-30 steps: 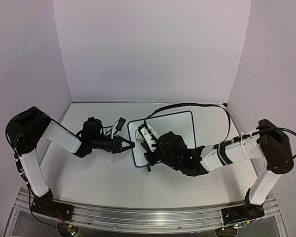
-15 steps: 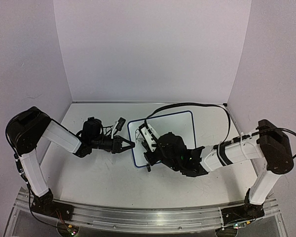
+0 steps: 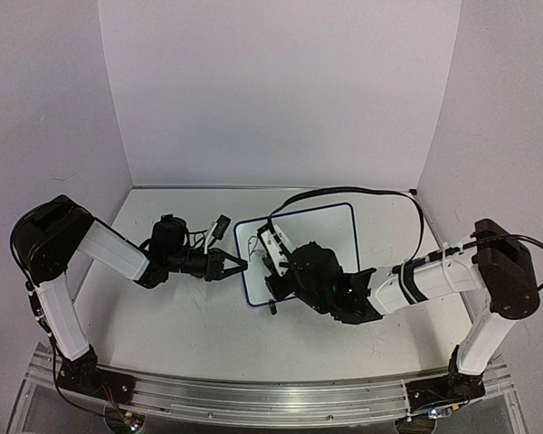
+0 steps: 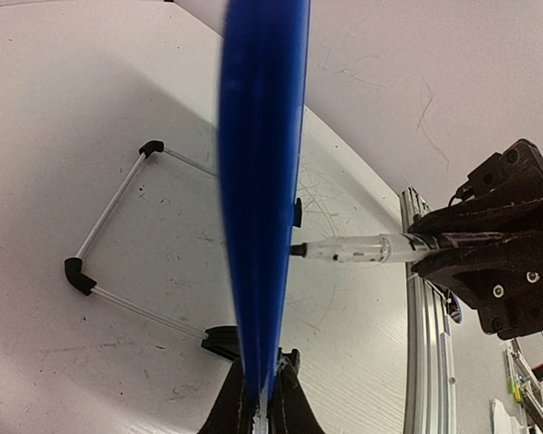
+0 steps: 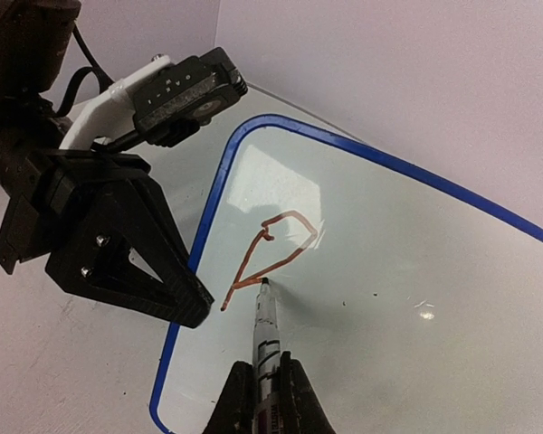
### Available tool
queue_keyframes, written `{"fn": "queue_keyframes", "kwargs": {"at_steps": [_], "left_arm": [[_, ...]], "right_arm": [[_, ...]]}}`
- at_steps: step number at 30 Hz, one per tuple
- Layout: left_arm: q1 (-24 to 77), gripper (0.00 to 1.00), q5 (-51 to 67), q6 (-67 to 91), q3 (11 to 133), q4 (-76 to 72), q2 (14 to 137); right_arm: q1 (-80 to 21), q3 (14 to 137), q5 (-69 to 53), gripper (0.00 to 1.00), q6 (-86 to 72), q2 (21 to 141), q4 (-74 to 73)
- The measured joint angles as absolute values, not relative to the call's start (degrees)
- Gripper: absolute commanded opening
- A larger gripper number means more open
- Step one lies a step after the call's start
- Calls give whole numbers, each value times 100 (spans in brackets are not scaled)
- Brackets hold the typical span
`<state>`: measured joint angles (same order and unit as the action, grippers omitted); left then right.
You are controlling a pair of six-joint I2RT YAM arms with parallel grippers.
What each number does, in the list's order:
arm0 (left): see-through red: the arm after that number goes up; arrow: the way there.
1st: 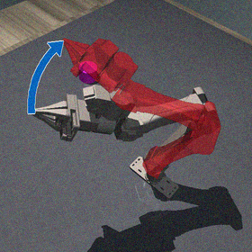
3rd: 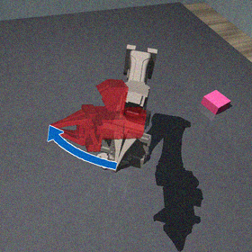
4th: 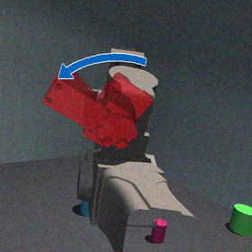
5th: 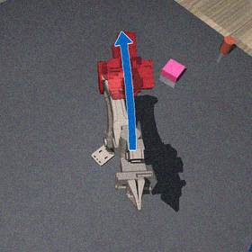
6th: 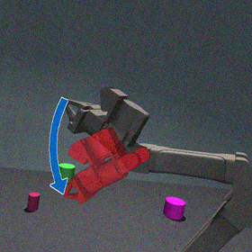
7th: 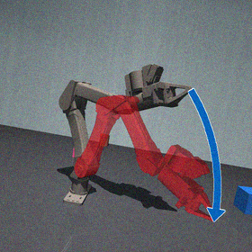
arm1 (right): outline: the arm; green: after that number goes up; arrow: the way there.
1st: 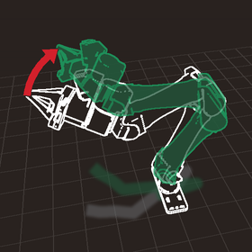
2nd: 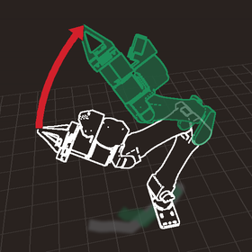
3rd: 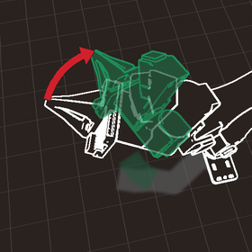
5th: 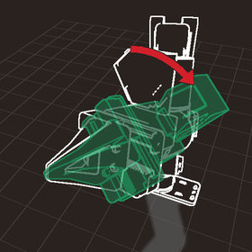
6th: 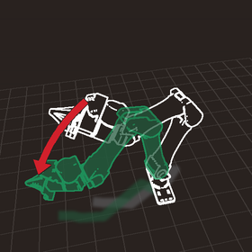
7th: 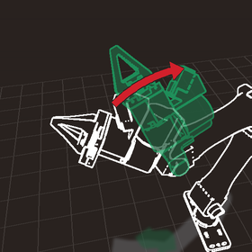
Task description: Write a sentence on the whiteboard
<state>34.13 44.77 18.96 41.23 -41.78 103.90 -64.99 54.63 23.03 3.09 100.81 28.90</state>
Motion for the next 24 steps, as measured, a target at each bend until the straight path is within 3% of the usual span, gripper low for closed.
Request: {"fn": "queue_keyframes", "kwargs": {"at_steps": [24], "left_arm": [[3413, 0, 4477, 1896, 4123, -4178, 10390]], "right_arm": [[-6499, 5295, 2351, 0, 128, 9983, 2821]]}}
